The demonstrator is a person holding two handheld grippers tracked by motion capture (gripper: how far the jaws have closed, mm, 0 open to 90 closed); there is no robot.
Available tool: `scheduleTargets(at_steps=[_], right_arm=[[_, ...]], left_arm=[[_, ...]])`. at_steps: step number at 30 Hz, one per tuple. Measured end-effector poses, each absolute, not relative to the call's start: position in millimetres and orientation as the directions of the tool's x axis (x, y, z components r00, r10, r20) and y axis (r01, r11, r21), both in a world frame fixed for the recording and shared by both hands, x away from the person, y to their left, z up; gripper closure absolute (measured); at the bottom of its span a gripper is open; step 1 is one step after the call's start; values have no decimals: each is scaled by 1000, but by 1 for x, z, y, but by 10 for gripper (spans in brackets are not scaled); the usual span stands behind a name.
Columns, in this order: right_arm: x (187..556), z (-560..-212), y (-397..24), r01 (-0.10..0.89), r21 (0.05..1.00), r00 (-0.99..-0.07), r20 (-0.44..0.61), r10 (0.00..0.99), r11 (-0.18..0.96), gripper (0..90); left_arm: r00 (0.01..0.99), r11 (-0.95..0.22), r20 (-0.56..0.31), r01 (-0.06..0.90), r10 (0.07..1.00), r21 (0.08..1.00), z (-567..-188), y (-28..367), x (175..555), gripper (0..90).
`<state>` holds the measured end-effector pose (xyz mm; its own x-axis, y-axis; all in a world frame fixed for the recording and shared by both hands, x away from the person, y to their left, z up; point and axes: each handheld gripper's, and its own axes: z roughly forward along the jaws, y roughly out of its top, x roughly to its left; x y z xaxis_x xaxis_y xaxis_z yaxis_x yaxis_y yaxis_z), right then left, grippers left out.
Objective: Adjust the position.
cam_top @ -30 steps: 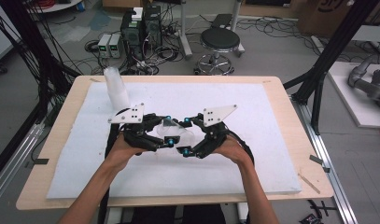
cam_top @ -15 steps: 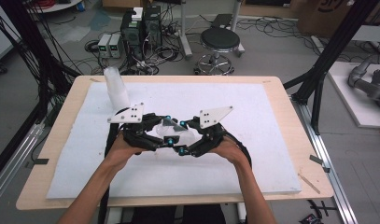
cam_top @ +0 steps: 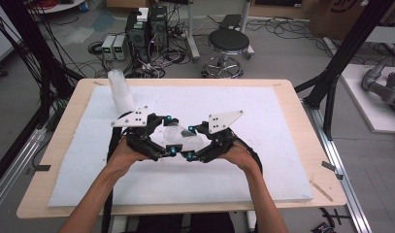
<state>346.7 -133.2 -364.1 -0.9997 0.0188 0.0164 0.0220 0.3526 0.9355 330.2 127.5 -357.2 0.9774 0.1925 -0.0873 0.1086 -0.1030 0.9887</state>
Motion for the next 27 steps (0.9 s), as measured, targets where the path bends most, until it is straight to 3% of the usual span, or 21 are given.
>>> scheduleTargets(at_steps=[7,11,15,20,27], right_arm=[[346,-360,-136,25,871,-999,7,39,491,332],[345,-352,-132,12,777,-999,-9,31,629,333],[344,-345,-127,-4,668,-1000,-20,12,744,334],[344,-335,-122,-8,584,-1000,-12,-1,812,334],[345,-327,-117,-13,533,-1000,-13,-7,846,336]], left_arm=[[975,-360,-41,120,219,925,-346,134,328,123],[980,-569,-26,137,200,811,-336,134,329,123],[980,-696,-25,159,199,700,-328,134,331,123],[979,-759,-28,173,200,627,-323,132,334,123],[982,-767,-25,163,188,620,-321,124,335,124]])
